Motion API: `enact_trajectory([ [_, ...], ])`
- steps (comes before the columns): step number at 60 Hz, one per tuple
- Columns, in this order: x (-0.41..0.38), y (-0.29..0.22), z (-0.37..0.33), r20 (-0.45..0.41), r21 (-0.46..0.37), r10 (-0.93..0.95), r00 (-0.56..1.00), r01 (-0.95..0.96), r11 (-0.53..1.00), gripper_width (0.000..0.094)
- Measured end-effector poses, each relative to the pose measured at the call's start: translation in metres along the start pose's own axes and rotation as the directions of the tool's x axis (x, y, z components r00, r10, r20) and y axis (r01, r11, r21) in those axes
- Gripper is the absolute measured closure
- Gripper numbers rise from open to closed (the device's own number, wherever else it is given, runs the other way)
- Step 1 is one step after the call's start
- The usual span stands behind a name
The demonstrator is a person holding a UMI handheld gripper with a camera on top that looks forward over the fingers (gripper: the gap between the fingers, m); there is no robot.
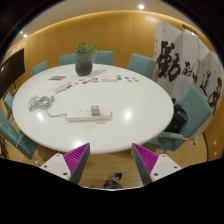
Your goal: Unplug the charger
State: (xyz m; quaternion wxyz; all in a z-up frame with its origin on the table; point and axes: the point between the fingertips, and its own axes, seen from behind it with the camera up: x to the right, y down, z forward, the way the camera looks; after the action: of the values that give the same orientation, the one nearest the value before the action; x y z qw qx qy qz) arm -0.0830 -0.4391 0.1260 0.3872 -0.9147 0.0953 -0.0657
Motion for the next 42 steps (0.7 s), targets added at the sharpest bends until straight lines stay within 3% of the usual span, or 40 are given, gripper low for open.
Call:
enact_trajectory([
  [11,-0.069,-0.064,0.1,0.115,0.159,-0.025,0.993,0.006,0.987,0.006],
  [22,-0.089,-0.101,0.203,0.117,0.178,-0.004,0.993,-0.017,0.984,0.0082],
  [27,-0.091,-0.109,0.234,0.111,0.193,-0.013,0.994,-0.009,0.981,0.0185],
  [30,-0.093,-0.108,0.247,0.107,0.19,-0.024,0.994,0.003,0.982,0.0329],
  [31,-0.093,-0.107,0.25,0.106,0.187,-0.027,0.994,0.007,0.982,0.0415],
  [36,-0.082,-0.11,0.256,0.052,0.219,-0.044,0.998,0.032,0.975,0.0574],
  [42,-0.083,-0.109,0.255,0.073,0.22,-0.026,0.997,0.009,0.975,0.0637],
])
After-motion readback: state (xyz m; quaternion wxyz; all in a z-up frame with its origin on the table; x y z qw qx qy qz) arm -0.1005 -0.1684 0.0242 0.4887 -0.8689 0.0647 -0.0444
